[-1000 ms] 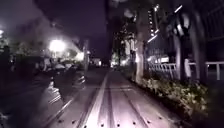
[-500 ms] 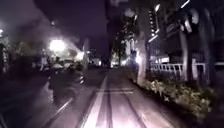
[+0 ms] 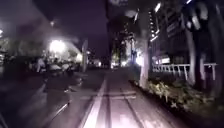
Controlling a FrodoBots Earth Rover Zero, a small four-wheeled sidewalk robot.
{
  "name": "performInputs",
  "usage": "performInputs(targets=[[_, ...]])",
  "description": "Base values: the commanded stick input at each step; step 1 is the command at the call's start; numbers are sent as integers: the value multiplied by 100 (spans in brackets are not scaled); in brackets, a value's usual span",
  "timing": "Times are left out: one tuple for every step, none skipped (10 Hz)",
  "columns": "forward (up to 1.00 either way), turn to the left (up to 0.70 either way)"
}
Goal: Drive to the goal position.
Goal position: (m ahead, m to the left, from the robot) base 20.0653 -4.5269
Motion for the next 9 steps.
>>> performInputs(targets=[[45, 0], [45, 0], [45, 0], [45, 0], [45, 0], [45, 0], [45, 0], [45, 0], [45, 0]])
